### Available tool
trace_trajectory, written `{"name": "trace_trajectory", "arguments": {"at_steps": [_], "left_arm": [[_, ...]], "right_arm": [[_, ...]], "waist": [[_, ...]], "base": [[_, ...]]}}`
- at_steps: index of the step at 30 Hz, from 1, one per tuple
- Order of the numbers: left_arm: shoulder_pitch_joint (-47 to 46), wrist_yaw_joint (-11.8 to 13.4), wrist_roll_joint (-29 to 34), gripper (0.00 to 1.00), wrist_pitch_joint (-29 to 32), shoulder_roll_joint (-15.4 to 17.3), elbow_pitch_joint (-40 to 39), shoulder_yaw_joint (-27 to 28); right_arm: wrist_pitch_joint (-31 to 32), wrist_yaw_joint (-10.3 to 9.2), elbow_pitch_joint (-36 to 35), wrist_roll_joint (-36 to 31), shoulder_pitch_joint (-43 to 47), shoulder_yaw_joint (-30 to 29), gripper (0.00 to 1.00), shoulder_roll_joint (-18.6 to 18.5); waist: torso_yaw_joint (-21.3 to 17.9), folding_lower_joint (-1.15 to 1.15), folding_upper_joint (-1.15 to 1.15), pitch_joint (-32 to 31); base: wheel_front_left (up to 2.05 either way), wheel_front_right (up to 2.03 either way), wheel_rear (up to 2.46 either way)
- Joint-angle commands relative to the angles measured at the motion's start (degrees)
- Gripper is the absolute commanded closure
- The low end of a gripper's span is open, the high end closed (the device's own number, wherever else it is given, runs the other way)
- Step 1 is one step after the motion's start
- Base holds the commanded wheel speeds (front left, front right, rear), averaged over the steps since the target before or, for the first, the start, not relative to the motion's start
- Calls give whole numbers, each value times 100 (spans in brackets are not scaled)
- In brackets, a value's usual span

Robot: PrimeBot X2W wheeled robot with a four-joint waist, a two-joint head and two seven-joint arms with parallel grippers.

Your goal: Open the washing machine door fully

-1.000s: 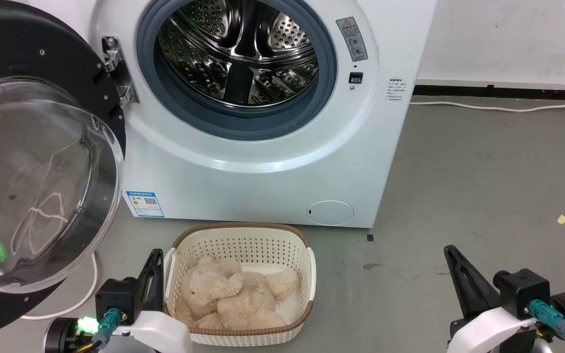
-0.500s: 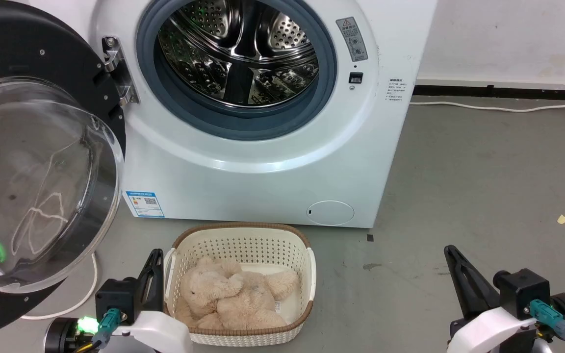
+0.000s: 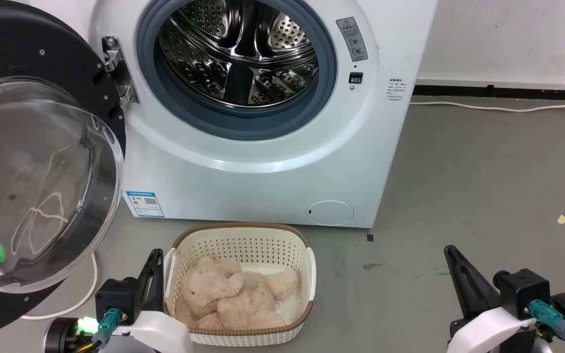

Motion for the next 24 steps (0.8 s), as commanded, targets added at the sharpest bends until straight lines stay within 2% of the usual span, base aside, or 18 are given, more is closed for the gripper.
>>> {"name": "trace_trajectory", "arguments": {"at_steps": [1, 24], "left_arm": [[-87, -25, 16, 100, 2, 0, -21, 4], [-87, -25, 16, 100, 2, 0, -21, 4]], "right_arm": [[3, -5, 13, -43, -68, -2, 100, 0], [3, -5, 13, -43, -68, -2, 100, 0]], "waist": [[0, 1, 0, 0], [0, 1, 0, 0]], "base": [[0, 0, 0], [0, 0, 0]]}}
